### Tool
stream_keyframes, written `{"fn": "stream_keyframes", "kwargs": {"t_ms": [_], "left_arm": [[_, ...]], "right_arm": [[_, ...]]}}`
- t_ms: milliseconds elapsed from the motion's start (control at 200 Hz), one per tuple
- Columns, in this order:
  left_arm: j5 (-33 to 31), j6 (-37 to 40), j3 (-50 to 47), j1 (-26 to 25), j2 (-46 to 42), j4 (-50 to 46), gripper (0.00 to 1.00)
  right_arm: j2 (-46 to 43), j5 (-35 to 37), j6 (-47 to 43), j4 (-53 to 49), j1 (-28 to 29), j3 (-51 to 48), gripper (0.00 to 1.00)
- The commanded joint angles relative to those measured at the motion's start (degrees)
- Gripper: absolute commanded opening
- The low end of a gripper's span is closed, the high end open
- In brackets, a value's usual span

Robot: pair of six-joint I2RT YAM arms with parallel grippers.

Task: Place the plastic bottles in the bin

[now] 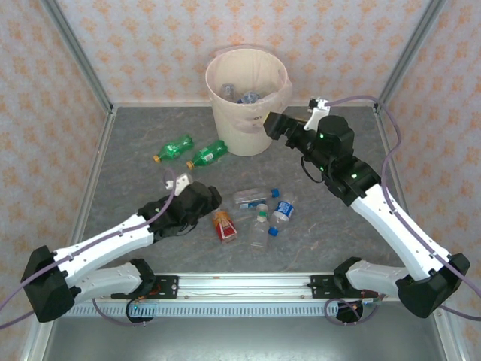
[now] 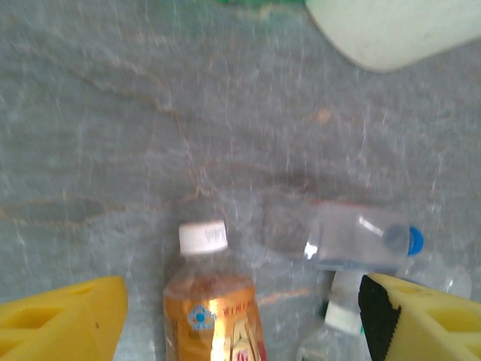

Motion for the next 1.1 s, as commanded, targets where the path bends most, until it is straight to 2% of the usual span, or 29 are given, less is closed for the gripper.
{"fn": "stream_keyframes", "kwargs": {"t_ms": [0,230,571,676,861,966,1096], "left_arm": [[-1.65,-6.76,-1.46,-4.39,3.25,0.19,0.82],[-0.53,-10.42,-3.86,-9.55,9.38,5.7,0.82],[1.19,-7.74,-4.05,-9.93,18.2,9.93,0.83],[0.84,-7.14,-4.43,-9.97,19.6,10.81,0.8],[0.09,-5.65,-3.89,-9.92,20.28,10.8,0.67],[-1.97,-4.55,-2.35,-9.83,18.8,7.64,0.6],[-2.68,-2.23,-1.23,-8.41,15.64,5.95,0.58]], "right_arm": [[-2.18,-1.02,0.2,2.03,0.38,-0.78,1.0],[-4.21,-0.63,-0.7,0.84,0.38,-2.32,1.0],[-6.35,0.06,-1.55,-2.4,0.38,-1.51,1.0],[-7.12,1.07,-1.82,-3.75,0.41,-1.26,1.0],[-8.08,2.35,-1.41,-4.71,0.38,-1.23,1.0],[-8.26,2.72,-0.82,-4.76,0.39,-1.31,1.0],[-8.27,3.27,-0.03,-4.68,0.4,-1.36,1.0]]}}
